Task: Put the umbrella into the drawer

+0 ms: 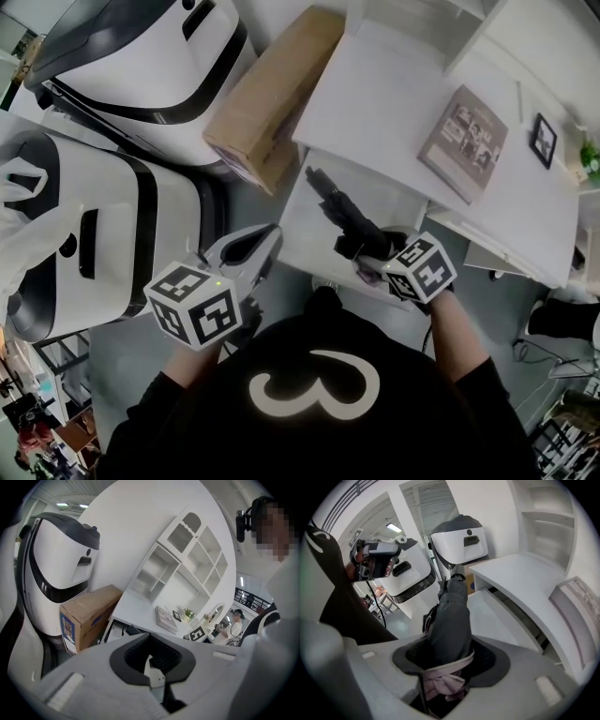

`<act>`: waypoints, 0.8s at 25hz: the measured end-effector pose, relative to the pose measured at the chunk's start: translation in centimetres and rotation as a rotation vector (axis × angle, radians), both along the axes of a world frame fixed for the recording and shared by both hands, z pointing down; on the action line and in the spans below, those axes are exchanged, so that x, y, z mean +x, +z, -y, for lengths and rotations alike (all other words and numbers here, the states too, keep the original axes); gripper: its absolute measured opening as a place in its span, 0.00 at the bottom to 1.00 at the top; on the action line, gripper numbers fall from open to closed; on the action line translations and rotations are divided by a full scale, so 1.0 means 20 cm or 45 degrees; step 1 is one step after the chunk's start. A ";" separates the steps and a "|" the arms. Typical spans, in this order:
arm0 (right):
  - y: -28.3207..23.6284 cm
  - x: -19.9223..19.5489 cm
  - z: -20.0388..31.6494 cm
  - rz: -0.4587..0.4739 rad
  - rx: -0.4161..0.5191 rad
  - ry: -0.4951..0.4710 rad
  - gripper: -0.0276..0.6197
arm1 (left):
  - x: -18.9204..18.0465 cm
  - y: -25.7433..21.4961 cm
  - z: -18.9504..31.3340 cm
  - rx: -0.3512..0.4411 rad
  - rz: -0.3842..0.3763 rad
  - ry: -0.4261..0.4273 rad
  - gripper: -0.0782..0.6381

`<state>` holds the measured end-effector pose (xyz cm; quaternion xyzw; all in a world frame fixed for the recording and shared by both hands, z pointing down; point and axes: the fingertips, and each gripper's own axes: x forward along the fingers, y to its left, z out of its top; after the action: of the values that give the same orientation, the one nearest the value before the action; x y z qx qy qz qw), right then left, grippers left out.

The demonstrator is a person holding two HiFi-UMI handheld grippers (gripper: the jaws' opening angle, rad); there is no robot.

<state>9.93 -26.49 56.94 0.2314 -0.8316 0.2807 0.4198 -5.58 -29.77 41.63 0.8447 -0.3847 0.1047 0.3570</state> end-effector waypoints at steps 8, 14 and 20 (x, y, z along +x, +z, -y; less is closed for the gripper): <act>0.23 0.00 0.06 -0.114 -0.085 -0.059 0.41 | -0.06 0.07 0.10 -0.031 0.009 -0.047 0.12; 0.41 0.02 0.09 -0.217 -0.141 -0.102 0.41 | -0.10 0.11 0.15 -0.060 0.012 -0.062 0.12; 0.58 0.02 0.11 -0.303 -0.185 -0.115 0.41 | -0.11 0.17 0.18 -0.091 0.008 -0.073 0.12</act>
<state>10.41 -28.73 68.49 0.1944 -0.7628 0.2917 0.5434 -7.85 -33.41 44.99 0.8197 -0.4060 0.1108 0.3885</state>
